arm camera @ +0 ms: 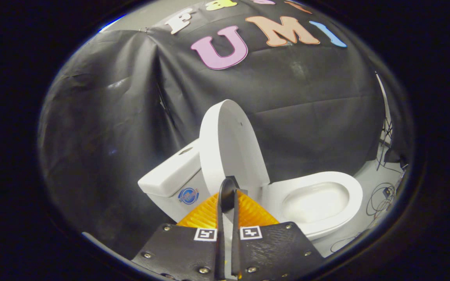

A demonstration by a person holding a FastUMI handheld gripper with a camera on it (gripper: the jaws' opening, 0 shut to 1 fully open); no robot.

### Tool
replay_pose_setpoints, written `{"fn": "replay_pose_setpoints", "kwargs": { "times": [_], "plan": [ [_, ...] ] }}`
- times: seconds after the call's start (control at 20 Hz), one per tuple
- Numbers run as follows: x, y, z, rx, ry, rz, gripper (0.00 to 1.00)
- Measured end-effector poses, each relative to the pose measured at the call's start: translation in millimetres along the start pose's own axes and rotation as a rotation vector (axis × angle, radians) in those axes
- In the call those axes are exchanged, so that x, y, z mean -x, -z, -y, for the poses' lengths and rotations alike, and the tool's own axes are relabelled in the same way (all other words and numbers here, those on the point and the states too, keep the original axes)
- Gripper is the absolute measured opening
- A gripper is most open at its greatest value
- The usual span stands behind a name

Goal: Open the toilet lid.

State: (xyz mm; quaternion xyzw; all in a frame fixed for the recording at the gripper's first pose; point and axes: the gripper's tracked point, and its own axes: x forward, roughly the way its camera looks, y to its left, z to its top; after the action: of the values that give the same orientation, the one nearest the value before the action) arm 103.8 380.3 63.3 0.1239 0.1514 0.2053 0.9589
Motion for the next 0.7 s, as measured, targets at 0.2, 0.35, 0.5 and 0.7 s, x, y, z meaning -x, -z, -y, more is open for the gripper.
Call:
{"fn": "replay_pose_setpoints", "kwargs": {
  "times": [0.2, 0.35, 0.5, 0.7],
  "plan": [
    [-3.5, 2.8, -9.2, -0.011, -0.020, 0.005, 0.07],
    [-5.3, 4.3, -14.6, -0.016, -0.025, 0.016, 0.07],
    [-8.2, 6.2, -20.1, -0.022, -0.029, 0.030, 0.07],
    [-11.8, 9.0, -28.2, -0.023, -0.038, 0.052, 0.07]
  ]
}}
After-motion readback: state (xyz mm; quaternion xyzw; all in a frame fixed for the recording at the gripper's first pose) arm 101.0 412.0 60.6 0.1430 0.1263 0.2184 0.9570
